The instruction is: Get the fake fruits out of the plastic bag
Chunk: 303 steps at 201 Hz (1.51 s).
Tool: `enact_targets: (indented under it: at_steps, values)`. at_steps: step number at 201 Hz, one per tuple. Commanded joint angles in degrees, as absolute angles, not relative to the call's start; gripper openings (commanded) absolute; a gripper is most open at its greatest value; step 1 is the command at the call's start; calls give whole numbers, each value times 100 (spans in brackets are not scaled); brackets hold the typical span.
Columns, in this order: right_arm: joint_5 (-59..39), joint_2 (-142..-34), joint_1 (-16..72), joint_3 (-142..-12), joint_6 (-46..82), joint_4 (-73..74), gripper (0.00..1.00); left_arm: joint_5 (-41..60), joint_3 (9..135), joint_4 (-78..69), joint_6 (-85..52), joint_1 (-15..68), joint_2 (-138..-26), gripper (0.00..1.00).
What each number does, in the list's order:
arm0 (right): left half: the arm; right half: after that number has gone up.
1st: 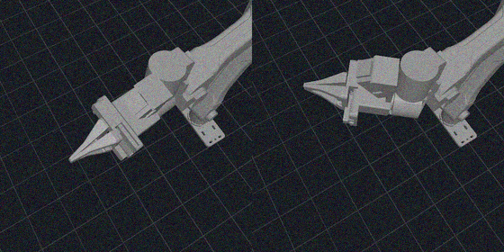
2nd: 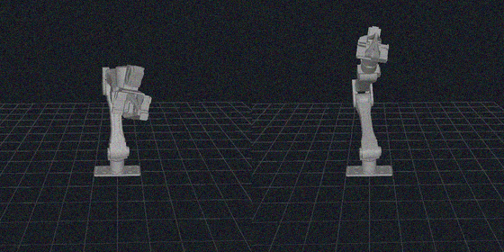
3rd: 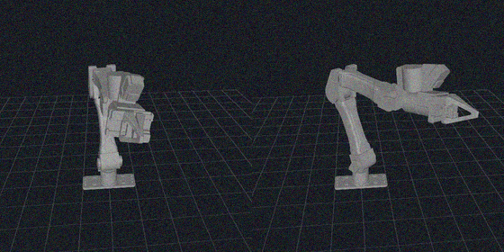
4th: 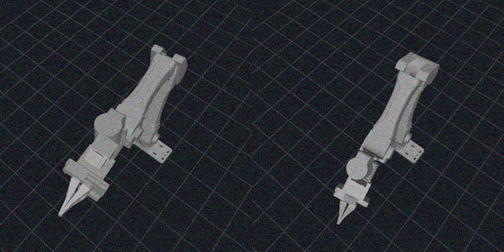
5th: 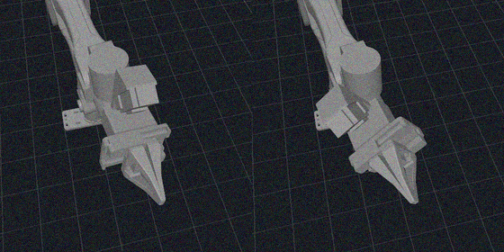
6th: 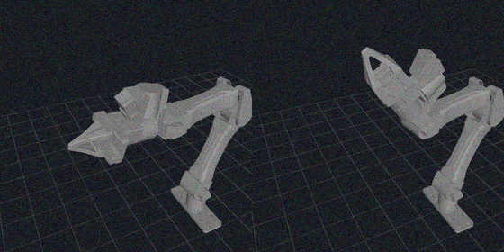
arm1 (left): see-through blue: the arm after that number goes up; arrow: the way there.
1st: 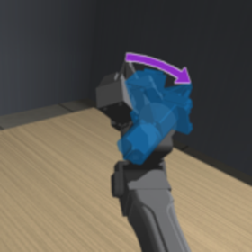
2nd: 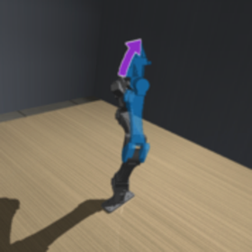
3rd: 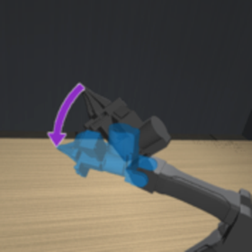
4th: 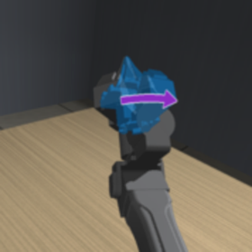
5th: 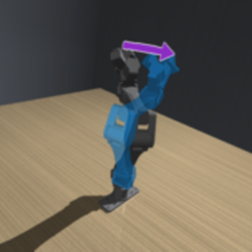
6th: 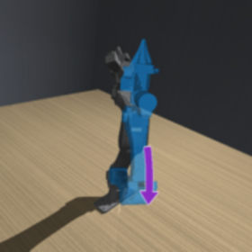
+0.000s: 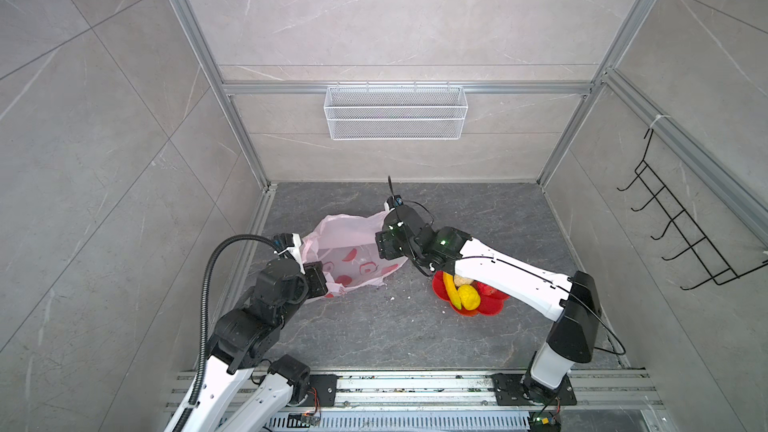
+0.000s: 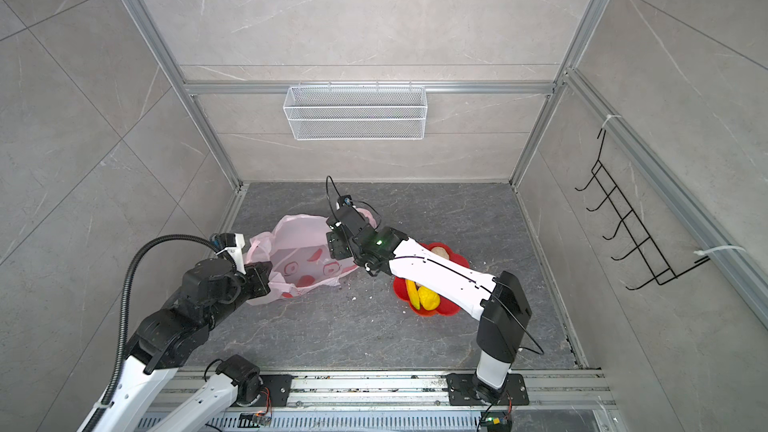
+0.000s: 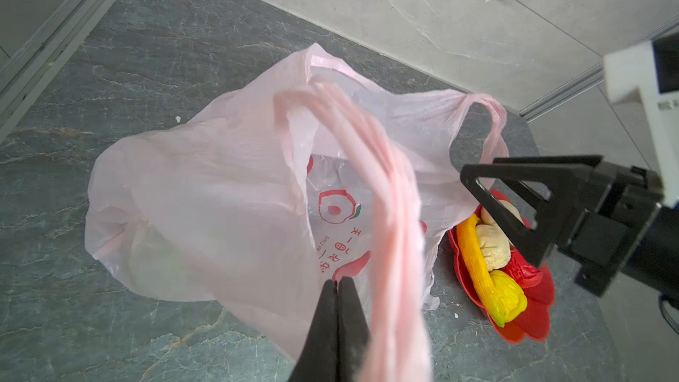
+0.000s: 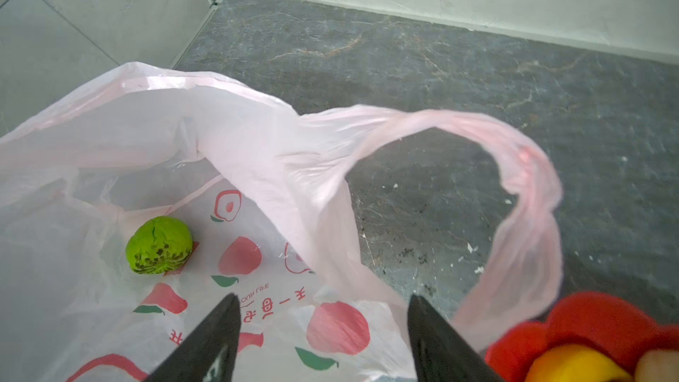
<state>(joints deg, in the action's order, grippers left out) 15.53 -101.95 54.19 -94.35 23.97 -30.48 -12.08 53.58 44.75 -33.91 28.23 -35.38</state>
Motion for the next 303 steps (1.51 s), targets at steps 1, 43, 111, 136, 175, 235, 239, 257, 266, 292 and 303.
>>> enact_targets:
  at_steps: [1, 43, 111, 136, 175, 235, 239, 257, 266, 292, 303]
  values:
    - [1088, -10683, 5390, -9799, 1713, -3448, 73, -1310, 5271, 4635, -3503, 2796, -3473, 0]
    - [898, -11172, 5278, -10256, 1513, -3306, 73, -1292, 5190, 4707, -3588, 2795, -3273, 0]
    - [1232, -11122, 5273, -10506, 1182, -3334, 73, -1233, 5107, 4642, -3613, 2795, -3204, 0]
    - [1380, -10969, 5267, -10588, 1034, -3546, 74, -1213, 5092, 4605, -3602, 2795, -3207, 0]
    - [1478, -11053, 5273, -10957, 823, -3911, 75, -1170, 5036, 4552, -3597, 2796, -3191, 0]
    - [1492, -11116, 5164, -11255, 768, -4127, 75, -1160, 4984, 4507, -3611, 2799, -3137, 0]
    - [1494, -11118, 5155, -11278, 754, -4120, 75, -1160, 4983, 4509, -3612, 2796, -3137, 0]
    - [1386, -11165, 5067, -11401, 735, -4163, 76, -1181, 4977, 4508, -3619, 2795, -3128, 0]
    - [1249, -11241, 5012, -11500, 770, -4261, 76, -1191, 4968, 4499, -3616, 2797, -3121, 0]
    - [874, -11402, 4925, -11519, 878, -4311, 76, -1195, 4966, 4493, -3631, 2795, -3123, 0]
    - [715, -11479, 4925, -11519, 918, -4327, 76, -1195, 4966, 4487, -3638, 2799, -3131, 0]
